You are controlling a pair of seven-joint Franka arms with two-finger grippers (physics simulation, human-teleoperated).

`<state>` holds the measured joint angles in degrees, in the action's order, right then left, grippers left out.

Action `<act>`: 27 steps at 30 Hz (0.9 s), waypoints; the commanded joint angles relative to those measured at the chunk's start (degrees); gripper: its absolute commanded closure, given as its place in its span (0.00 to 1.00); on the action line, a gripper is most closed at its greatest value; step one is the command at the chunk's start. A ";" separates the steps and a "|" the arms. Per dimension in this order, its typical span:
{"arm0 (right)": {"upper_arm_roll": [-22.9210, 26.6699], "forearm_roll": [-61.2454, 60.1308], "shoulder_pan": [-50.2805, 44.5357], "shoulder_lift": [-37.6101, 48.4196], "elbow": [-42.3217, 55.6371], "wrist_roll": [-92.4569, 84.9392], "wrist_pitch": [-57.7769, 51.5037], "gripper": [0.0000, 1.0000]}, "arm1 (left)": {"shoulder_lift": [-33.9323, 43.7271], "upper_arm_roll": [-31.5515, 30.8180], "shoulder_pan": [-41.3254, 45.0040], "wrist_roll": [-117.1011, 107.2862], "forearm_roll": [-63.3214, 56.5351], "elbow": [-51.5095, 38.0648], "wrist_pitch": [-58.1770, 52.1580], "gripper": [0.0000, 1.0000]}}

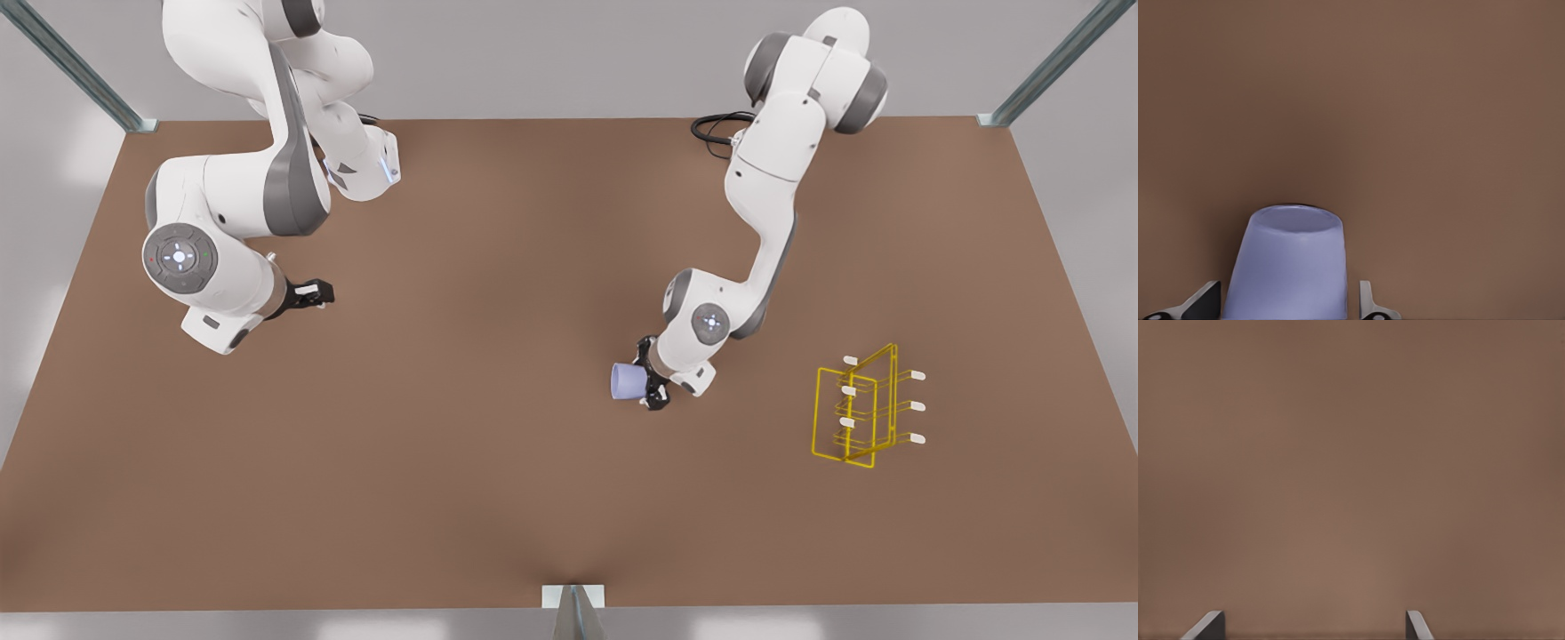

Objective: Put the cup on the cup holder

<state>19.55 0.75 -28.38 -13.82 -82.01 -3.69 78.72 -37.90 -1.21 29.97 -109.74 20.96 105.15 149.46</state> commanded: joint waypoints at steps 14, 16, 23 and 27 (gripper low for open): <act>0.31 -0.05 0.00 0.02 0.01 1.14 -0.32 0.00 | -1.82 -0.11 0.88 -0.74 0.22 -0.30 1.89 0.28; 0.40 -0.05 0.00 0.02 0.01 1.05 -0.32 0.00 | -1.74 -0.11 0.79 -0.65 0.31 -0.30 1.89 0.28; 0.40 -0.05 0.00 0.02 0.01 0.88 -0.32 0.00 | -0.06 12.81 0.88 -6.01 -17.07 -24.56 -48.63 0.25; 0.40 -0.05 0.61 0.28 0.18 0.61 0.47 0.00 | -7.18 57.99 41.74 -0.65 -30.97 -12.79 -57.36 0.25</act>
<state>19.90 0.73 -28.01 -13.63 -81.87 -2.98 78.73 -43.60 50.85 65.88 -111.03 -0.34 89.91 109.90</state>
